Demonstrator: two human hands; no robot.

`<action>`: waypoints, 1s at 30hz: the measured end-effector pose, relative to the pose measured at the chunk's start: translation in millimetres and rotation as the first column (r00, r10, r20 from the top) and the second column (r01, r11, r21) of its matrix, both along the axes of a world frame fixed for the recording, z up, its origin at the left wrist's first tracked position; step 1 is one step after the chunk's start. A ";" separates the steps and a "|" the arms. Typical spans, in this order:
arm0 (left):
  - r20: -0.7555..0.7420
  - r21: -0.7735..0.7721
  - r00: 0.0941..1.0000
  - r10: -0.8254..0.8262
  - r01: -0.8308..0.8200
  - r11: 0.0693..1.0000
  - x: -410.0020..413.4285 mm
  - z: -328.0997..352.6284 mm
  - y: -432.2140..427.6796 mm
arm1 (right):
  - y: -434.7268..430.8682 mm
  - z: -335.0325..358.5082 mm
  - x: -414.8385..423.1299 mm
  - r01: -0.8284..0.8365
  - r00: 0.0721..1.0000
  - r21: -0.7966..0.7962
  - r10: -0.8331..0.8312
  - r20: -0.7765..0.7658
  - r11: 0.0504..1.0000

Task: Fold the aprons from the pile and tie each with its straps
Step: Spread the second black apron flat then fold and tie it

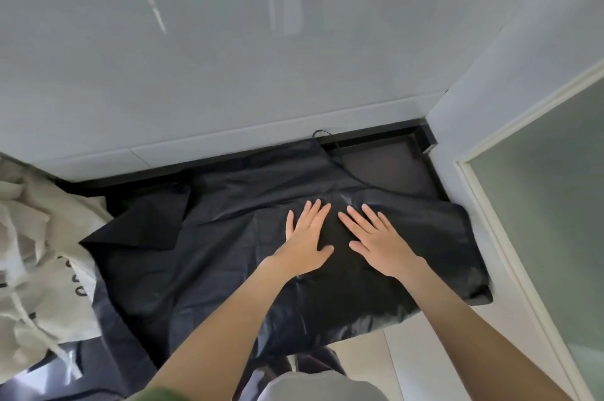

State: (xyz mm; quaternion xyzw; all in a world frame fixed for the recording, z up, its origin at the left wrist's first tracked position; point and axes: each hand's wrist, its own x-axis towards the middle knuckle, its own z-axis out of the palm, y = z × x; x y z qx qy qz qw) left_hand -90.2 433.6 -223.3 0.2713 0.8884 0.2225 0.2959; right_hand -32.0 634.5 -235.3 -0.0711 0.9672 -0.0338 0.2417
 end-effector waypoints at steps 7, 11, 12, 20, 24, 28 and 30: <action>-0.250 -0.290 0.949 0.194 -0.265 0.920 -9.7 -5.8 -76.8 | 16.9 16.4 -7.4 0.169 0.986 0.076 -0.170 0.006 0.983; -0.303 -0.358 0.917 0.261 -0.363 0.860 -4.4 -7.4 -129.5 | 8.6 22.2 -19.3 0.266 0.956 0.149 -0.241 -0.167 0.952; -0.330 -0.352 0.905 0.270 -0.383 0.854 -1.7 -5.9 -141.2 | -2.4 23.8 -25.6 0.264 0.949 0.151 -0.229 -0.217 0.953; -0.554 -0.372 0.783 0.282 -0.536 0.758 -13.9 15.7 -198.6 | -124.4 42.3 -70.8 0.022 0.993 -0.185 -0.043 -0.112 0.982; -0.485 -0.226 0.739 0.468 -0.623 0.749 -18.7 15.4 -218.6 | -168.2 37.6 -64.6 -0.147 0.987 -0.237 0.158 0.027 0.960; -0.378 -0.075 0.775 0.506 -0.570 0.818 -13.1 10.5 -228.2 | -172.4 22.3 -52.3 -0.147 0.976 -0.095 0.160 0.148 0.985; -0.354 -0.067 0.836 0.419 -0.469 0.880 -11.9 9.0 -232.5 | -165.2 22.5 -57.7 -0.103 0.983 -0.020 0.104 0.149 0.995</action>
